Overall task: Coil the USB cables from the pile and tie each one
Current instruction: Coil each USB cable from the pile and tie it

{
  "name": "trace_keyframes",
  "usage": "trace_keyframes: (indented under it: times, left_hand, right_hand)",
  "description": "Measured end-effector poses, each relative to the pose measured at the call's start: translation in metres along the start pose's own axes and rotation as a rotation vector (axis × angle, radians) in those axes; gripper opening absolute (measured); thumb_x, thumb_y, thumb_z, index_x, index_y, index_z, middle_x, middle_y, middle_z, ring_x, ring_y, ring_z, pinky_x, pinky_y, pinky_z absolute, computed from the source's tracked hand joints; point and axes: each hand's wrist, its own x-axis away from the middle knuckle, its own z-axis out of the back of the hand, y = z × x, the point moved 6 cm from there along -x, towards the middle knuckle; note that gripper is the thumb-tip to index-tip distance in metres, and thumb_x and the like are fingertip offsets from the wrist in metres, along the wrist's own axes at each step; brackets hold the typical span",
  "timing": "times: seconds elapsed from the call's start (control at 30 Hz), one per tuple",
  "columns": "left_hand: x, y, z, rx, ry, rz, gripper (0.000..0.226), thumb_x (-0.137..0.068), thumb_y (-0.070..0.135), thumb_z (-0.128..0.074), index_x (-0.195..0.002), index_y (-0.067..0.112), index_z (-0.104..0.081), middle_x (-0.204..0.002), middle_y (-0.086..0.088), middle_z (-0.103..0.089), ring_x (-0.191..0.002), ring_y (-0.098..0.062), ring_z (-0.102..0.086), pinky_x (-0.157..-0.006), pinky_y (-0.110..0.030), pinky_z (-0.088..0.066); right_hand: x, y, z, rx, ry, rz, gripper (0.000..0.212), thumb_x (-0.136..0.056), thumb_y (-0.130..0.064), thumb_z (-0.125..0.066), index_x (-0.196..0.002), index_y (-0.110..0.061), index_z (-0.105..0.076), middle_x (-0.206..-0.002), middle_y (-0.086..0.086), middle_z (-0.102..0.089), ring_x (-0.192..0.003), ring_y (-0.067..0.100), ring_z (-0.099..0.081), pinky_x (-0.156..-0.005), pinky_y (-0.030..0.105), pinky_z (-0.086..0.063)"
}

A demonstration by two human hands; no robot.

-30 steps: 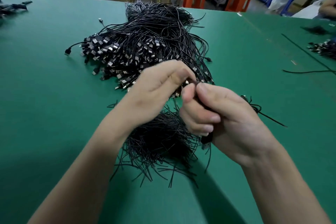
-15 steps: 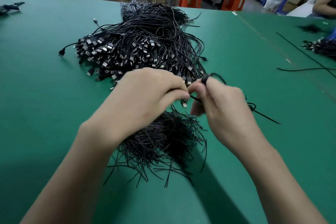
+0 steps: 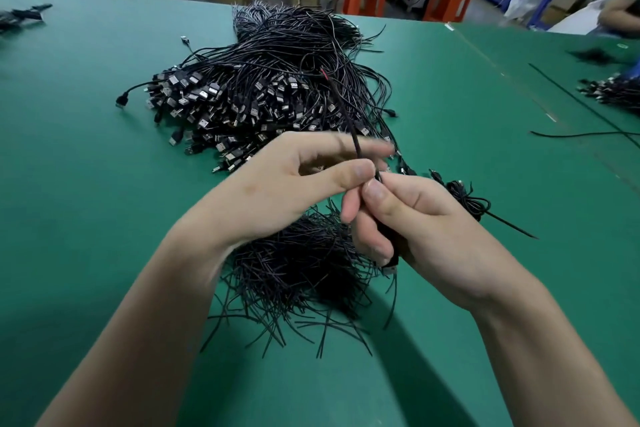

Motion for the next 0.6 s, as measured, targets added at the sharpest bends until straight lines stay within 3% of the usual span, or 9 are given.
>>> trace_keyframes:
  times: [0.07, 0.17, 0.2, 0.3, 0.43, 0.53, 0.6]
  left_hand:
    - [0.000, -0.001, 0.001, 0.047, 0.012, -0.014, 0.034, -0.098, 0.028, -0.063, -0.114, 0.000, -0.075, -0.105, 0.011, -0.078, -0.105, -0.005, -0.072, -0.092, -0.018, -0.052]
    - [-0.002, -0.003, 0.006, 0.061, 0.128, -0.015, 0.020, -0.090, 0.033, -0.073, -0.086, 0.014, -0.078, -0.089, -0.013, -0.076, -0.084, -0.033, -0.071, -0.079, -0.046, -0.058]
    - [-0.003, -0.004, 0.007, 0.057, 0.162, -0.018, 0.018, -0.088, 0.033, -0.075, -0.080, 0.016, -0.076, -0.084, -0.017, -0.074, -0.076, -0.035, -0.067, -0.074, -0.047, -0.056]
    - [-0.003, -0.006, 0.007, 0.035, 0.216, -0.023, 0.019, -0.088, 0.033, -0.077, -0.075, 0.019, -0.074, -0.069, -0.003, -0.067, -0.062, -0.013, -0.056, -0.059, -0.028, -0.049]
    - [-0.005, -0.009, 0.005, 0.042, 0.244, -0.007, 0.017, -0.093, 0.024, -0.077, -0.076, 0.020, -0.073, -0.064, 0.008, -0.064, -0.051, -0.005, -0.054, -0.049, -0.016, -0.043]
    - [-0.006, -0.010, 0.005, 0.046, 0.271, -0.031, 0.013, -0.092, 0.023, -0.077, -0.080, 0.019, -0.074, -0.070, 0.009, -0.069, -0.056, -0.007, -0.059, -0.053, -0.022, -0.049]
    - [-0.006, -0.012, 0.006, 0.041, 0.280, -0.011, 0.012, -0.091, 0.026, -0.078, -0.080, 0.021, -0.075, -0.074, 0.004, -0.072, -0.055, -0.015, -0.062, -0.055, -0.030, -0.054]
  right_hand:
    - [-0.001, -0.001, -0.001, -0.004, -0.006, -0.005, 0.033, -0.106, -0.029, -0.041, -0.093, -0.014, -0.067, -0.059, 0.001, -0.058, -0.057, 0.018, -0.049, -0.065, 0.018, -0.044]
    - [-0.002, 0.000, -0.004, -0.090, 0.005, -0.049, 0.032, -0.107, -0.025, -0.039, -0.095, -0.006, -0.063, -0.069, 0.006, -0.071, -0.060, 0.016, -0.060, -0.063, 0.023, -0.050]
    - [-0.002, 0.001, -0.006, -0.135, 0.025, -0.067, 0.032, -0.106, -0.025, -0.040, -0.095, -0.005, -0.063, -0.074, 0.009, -0.073, -0.062, 0.017, -0.063, -0.063, 0.024, -0.051]
    - [-0.004, 0.004, -0.007, -0.244, 0.111, -0.090, 0.029, -0.104, -0.025, -0.041, -0.098, -0.001, -0.056, -0.085, 0.016, -0.077, -0.069, 0.019, -0.071, -0.062, 0.024, -0.054]
    - [-0.002, 0.008, -0.005, -0.315, 0.255, -0.056, 0.020, -0.101, -0.025, -0.050, -0.097, -0.006, -0.049, -0.084, 0.016, -0.077, -0.069, 0.018, -0.072, -0.060, 0.022, -0.054]
    - [0.002, 0.010, 0.004, -0.175, 0.434, 0.008, 0.022, -0.092, -0.030, -0.062, -0.090, -0.008, -0.060, -0.079, 0.009, -0.076, -0.066, 0.014, -0.067, -0.062, 0.019, -0.051]
    - [0.008, 0.013, 0.012, 0.068, 0.554, 0.004, 0.024, -0.095, -0.034, -0.065, -0.086, -0.012, -0.064, -0.080, 0.008, -0.072, -0.071, 0.017, -0.063, -0.067, 0.020, -0.049]
